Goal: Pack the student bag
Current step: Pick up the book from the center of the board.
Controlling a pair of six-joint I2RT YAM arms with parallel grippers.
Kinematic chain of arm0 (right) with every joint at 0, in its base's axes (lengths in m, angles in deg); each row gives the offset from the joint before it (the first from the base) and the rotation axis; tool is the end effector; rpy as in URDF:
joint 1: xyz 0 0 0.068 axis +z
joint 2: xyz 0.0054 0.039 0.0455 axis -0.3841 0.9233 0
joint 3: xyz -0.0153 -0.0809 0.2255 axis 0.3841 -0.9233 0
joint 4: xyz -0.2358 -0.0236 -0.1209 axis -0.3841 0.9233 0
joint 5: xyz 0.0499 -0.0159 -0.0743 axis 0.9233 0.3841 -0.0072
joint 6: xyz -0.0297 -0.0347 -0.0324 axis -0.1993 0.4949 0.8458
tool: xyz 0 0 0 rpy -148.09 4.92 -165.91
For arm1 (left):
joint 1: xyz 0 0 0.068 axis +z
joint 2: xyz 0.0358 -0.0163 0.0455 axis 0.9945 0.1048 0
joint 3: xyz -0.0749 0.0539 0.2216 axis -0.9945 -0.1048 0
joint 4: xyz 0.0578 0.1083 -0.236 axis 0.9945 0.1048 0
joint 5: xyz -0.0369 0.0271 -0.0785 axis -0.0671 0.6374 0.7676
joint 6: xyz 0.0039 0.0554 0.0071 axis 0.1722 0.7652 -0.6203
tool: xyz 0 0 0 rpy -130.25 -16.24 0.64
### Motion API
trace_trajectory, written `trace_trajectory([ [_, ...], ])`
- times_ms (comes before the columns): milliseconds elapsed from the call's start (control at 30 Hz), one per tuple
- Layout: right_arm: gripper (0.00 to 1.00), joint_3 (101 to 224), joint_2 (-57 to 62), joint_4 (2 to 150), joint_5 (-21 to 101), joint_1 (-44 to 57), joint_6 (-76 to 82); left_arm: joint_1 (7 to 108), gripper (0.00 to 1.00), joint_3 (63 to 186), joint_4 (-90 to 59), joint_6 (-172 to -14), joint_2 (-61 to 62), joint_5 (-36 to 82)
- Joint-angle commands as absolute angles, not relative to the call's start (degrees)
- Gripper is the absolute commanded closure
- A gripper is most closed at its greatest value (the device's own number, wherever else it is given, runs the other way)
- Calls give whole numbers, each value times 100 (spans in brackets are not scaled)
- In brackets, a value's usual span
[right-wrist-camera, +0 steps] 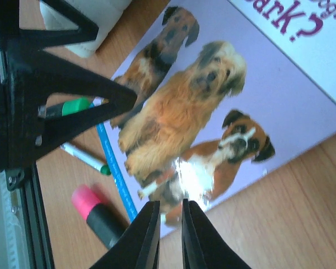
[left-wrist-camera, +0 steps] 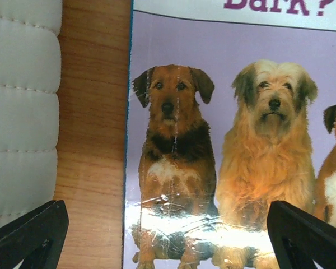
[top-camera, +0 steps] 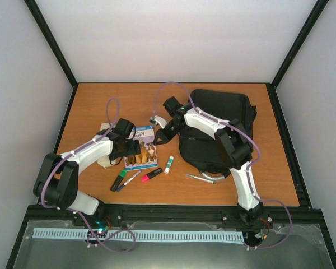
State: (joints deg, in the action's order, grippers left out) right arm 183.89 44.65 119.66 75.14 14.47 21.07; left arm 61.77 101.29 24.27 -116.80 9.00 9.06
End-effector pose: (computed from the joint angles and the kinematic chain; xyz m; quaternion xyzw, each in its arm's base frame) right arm 0.3277 0.2805 0.1525 -0.4296 0.8133 0.3862 0.0699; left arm 0.2498 -0.0980 0.1428 -0.1244 0.9789 -0.0338 0.1588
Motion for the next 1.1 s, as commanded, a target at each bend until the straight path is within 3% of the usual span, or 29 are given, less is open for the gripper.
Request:
trace_trajectory([
  [0, 87, 19189, 5073, 12629, 7740, 1640, 2110, 6221, 0, 9983, 2068, -12018, 887, 672],
  [733, 89, 19330, 6035, 12804, 6841, 1670, 1925, 6563, 0, 9662, 971, -12078, 1501, 1735],
  [1067, 89, 19344, 6212, 12839, 6829, 1683, 1957, 6579, 8, 9596, 489, -11867, 1415, 2677],
])
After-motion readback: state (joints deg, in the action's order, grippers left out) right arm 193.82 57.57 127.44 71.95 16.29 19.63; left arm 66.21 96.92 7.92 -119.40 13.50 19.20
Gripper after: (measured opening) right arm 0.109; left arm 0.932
